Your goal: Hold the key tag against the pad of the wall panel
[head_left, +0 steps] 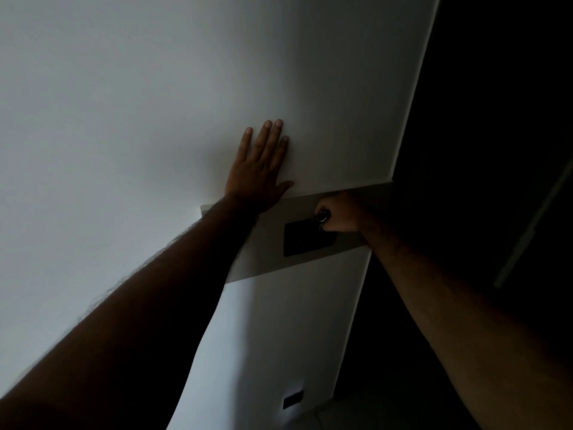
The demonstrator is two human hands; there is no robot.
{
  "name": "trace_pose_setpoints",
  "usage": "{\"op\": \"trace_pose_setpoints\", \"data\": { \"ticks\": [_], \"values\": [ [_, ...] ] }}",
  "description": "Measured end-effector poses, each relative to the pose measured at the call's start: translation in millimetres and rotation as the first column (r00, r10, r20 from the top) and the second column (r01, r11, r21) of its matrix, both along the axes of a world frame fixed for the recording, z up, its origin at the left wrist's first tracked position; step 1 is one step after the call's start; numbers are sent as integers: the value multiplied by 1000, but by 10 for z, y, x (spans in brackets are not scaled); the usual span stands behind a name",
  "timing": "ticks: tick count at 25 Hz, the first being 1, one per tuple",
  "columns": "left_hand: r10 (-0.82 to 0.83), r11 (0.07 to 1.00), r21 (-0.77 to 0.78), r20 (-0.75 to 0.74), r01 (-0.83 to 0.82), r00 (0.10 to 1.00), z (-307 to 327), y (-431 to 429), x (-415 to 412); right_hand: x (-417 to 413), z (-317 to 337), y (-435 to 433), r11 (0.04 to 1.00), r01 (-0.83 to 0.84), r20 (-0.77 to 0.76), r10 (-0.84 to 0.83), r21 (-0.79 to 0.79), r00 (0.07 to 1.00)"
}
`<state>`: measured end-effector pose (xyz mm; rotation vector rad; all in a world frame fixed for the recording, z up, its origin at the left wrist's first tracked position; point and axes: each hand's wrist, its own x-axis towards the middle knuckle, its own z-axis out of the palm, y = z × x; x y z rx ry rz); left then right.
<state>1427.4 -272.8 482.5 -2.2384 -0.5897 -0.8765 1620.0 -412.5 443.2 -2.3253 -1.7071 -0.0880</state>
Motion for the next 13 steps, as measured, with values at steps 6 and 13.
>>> {"op": "trace_pose_setpoints", "data": {
  "ticks": [6,13],
  "values": [
    [-10,1000,-17,-9,10,1000,12,-12,-10,-63,-77,53,996,-63,17,62,61,998],
    [-11,1000,-8,-3,11,1000,6,-15,-11,-111,-58,101,983,36,-182,-3,178,983]
  ]
}}
